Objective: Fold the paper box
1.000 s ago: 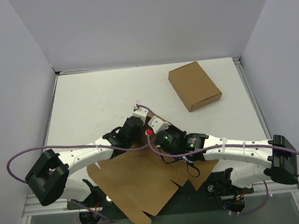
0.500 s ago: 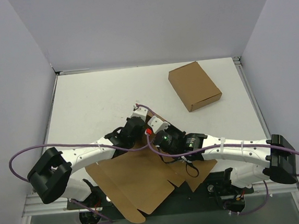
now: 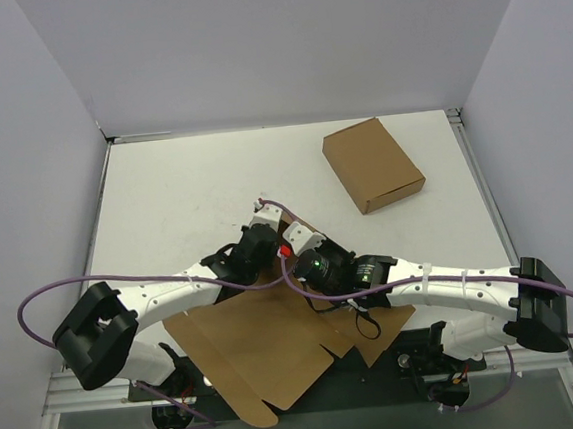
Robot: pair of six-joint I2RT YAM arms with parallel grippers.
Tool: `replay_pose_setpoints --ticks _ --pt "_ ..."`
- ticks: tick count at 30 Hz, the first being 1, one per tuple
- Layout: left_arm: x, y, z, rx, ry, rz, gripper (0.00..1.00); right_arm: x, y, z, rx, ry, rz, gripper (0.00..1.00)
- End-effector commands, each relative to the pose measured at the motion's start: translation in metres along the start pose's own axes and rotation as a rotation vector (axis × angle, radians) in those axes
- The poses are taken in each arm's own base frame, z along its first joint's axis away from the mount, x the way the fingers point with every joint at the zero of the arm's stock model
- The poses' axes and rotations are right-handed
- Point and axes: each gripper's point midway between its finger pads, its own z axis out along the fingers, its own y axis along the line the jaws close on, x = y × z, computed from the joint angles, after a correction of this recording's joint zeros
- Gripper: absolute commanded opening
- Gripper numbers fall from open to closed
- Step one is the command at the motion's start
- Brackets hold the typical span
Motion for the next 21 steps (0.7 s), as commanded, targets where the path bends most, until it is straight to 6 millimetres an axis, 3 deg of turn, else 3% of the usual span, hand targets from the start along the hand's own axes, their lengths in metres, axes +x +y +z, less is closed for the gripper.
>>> replay_pose_setpoints --ticks 1,5,6,7,8,10,14,21 --pt "0.009 0.074 0.007 -0.357 0.015 -0.036 0.13 0.033 0.015 -0.003 -0.062 0.096 -0.04 0.0" --pt "0.006 0.064 0.009 -0.295 -0.004 -0.055 0.13 0.032 0.015 -0.002 -0.062 0.092 -0.034 0.0" --pt "0.003 0.055 0.011 -0.239 -0.026 -0.072 0.13 0.031 0.016 -0.002 -0.062 0.088 -0.033 0.0" --pt "0.014 0.044 0.012 -0.16 -0.012 -0.07 0.15 0.03 0.015 -0.002 -0.061 0.086 -0.034 0.0" --pt "0.003 0.034 0.011 -0.1 -0.064 -0.101 0.17 0.03 0.015 -0.002 -0.059 0.085 -0.034 0.0" --pt "0.007 0.023 0.01 -0.015 -0.072 -0.101 0.2 0.029 0.015 -0.001 -0.057 0.082 -0.036 0.0" --pt "-0.004 0.011 0.004 0.076 -0.122 -0.084 0.34 0.033 0.018 0.0 -0.066 0.082 -0.045 0.0" --pt "0.001 0.0 0.006 0.144 -0.11 -0.047 0.5 0.034 0.02 -0.001 -0.075 0.078 -0.059 0.0"
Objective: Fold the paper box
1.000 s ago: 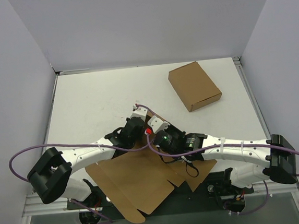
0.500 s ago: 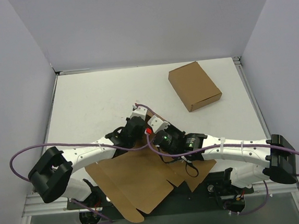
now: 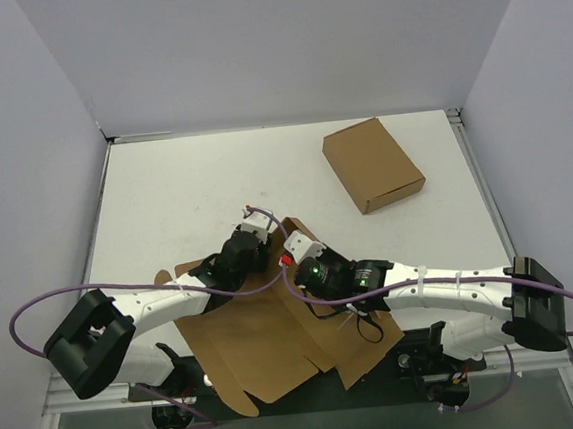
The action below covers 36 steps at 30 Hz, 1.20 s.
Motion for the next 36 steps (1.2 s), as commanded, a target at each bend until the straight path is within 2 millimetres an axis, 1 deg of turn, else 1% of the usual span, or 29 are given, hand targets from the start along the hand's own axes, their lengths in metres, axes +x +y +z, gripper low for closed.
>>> replay_pose_setpoints --ticks 1,6,7,10,11,12,14,15,21,26,28,31,32,33,34,36 --pt "-0.012 -0.002 0.004 0.024 -0.044 -0.004 0.51 0.009 0.002 -0.003 -0.009 0.028 -0.019 0.0" --pt "-0.013 -0.008 0.004 0.077 -0.046 0.012 0.59 0.009 0.002 -0.003 -0.005 0.028 -0.021 0.0" --pt "-0.013 -0.007 0.004 0.08 -0.044 0.014 0.62 0.009 0.002 -0.003 -0.003 0.027 -0.02 0.0" --pt "-0.015 -0.008 0.004 0.117 -0.048 0.017 0.65 0.01 0.002 -0.003 0.001 0.026 -0.026 0.0" --pt "-0.016 -0.008 0.003 0.125 -0.053 0.018 0.66 0.009 0.001 -0.004 0.003 0.024 -0.028 0.0" --pt "-0.017 -0.013 0.002 0.155 -0.059 0.019 0.66 0.009 0.001 -0.004 0.005 0.025 -0.03 0.0" --pt "-0.019 -0.011 0.002 0.174 -0.066 0.018 0.67 0.009 0.001 -0.004 0.008 0.021 -0.036 0.0" --pt "-0.02 -0.015 0.001 0.199 -0.071 0.019 0.67 0.007 0.001 -0.005 0.007 0.018 -0.038 0.0" --pt "-0.02 -0.018 0.008 0.229 -0.058 0.043 0.67 0.005 0.0 -0.007 0.012 0.009 -0.049 0.0" --pt "-0.024 -0.019 0.013 0.227 -0.07 0.049 0.62 0.005 0.001 -0.008 0.01 0.003 -0.054 0.0" --pt "-0.019 -0.017 0.016 0.213 -0.045 0.062 0.59 0.005 0.0 -0.009 0.012 0.001 -0.052 0.0" --pt "-0.017 -0.008 0.017 0.163 -0.039 0.06 0.52 0.004 0.0 -0.01 0.013 -0.002 -0.052 0.0" --pt "-0.013 -0.001 0.017 0.122 -0.038 0.055 0.49 0.005 0.0 -0.01 0.013 -0.001 -0.052 0.0" --pt "-0.018 0.002 0.015 0.099 -0.059 0.045 0.46 0.004 -0.001 -0.01 0.014 -0.004 -0.048 0.0" --pt "-0.017 0.006 0.014 0.08 -0.061 0.031 0.41 0.004 0.0 -0.011 0.014 -0.005 -0.054 0.0" --pt "-0.018 0.012 0.011 0.031 -0.071 0.016 0.37 0.004 0.0 -0.011 0.016 -0.006 -0.052 0.0"
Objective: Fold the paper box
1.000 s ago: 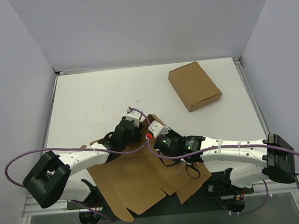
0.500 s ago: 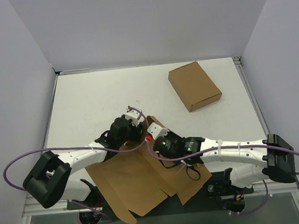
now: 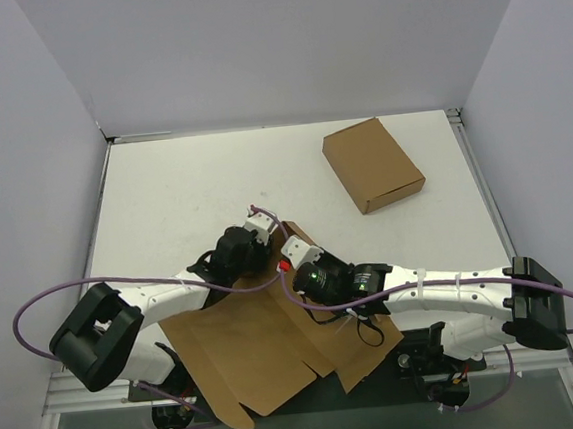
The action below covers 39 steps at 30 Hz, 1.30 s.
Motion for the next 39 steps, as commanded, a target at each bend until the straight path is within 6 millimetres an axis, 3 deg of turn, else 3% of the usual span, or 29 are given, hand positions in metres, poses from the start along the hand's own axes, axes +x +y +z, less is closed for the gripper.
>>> replay_pose_setpoints --ticks 1,8,17,20,21,24,27,30,33,39 --pt "-0.026 0.025 -0.006 -0.158 -0.094 -0.034 0.33 0.005 -0.009 -0.006 0.037 0.007 -0.034 0.0" --pt "-0.02 0.03 -0.006 -0.28 -0.059 0.005 0.29 0.005 -0.009 -0.007 0.043 0.004 -0.04 0.0" --pt "-0.019 0.015 -0.006 -0.231 -0.056 -0.015 0.33 0.005 -0.017 -0.008 0.094 0.003 -0.013 0.0" --pt "-0.016 0.022 -0.013 -0.28 -0.038 -0.058 0.32 0.004 -0.025 -0.01 0.122 -0.003 0.035 0.24" --pt "-0.013 0.025 -0.014 -0.301 -0.031 -0.076 0.32 0.003 -0.029 -0.012 0.125 -0.009 0.059 0.43" --pt "-0.009 0.032 -0.021 -0.345 0.003 -0.095 0.32 -0.001 -0.04 -0.021 0.137 -0.024 0.122 0.68" --pt "-0.002 0.033 -0.027 -0.359 0.045 -0.104 0.32 -0.004 -0.05 -0.031 0.14 -0.038 0.203 0.77" --pt "0.001 0.033 -0.032 -0.363 0.055 -0.109 0.32 0.0 -0.059 -0.036 0.126 -0.012 0.314 0.79" --pt "0.017 0.036 -0.039 -0.38 0.087 -0.112 0.32 0.013 -0.064 -0.033 0.078 0.055 0.457 0.79" --pt "0.017 0.031 -0.041 -0.355 0.033 -0.161 0.32 0.031 -0.078 -0.021 0.048 0.136 0.653 0.86"
